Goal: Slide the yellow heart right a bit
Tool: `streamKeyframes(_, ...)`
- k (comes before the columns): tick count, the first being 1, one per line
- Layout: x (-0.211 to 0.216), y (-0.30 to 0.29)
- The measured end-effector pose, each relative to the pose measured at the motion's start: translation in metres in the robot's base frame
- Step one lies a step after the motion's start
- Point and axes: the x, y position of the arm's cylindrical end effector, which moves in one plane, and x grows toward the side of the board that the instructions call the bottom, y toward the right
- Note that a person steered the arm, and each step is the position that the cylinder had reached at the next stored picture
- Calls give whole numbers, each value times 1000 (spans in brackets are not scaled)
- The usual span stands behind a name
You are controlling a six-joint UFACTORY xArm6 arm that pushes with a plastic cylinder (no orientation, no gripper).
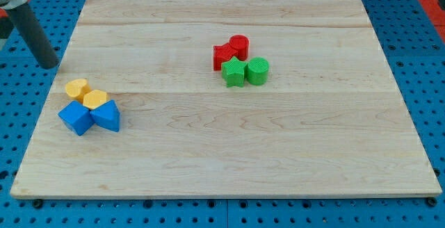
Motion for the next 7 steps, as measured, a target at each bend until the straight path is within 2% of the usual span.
streamKeyframes(2,41,7)
streamKeyframes(3,91,24)
streamKeyframes(4,94,14)
streamKeyframes(6,84,69)
streamKeyframes(7,68,70)
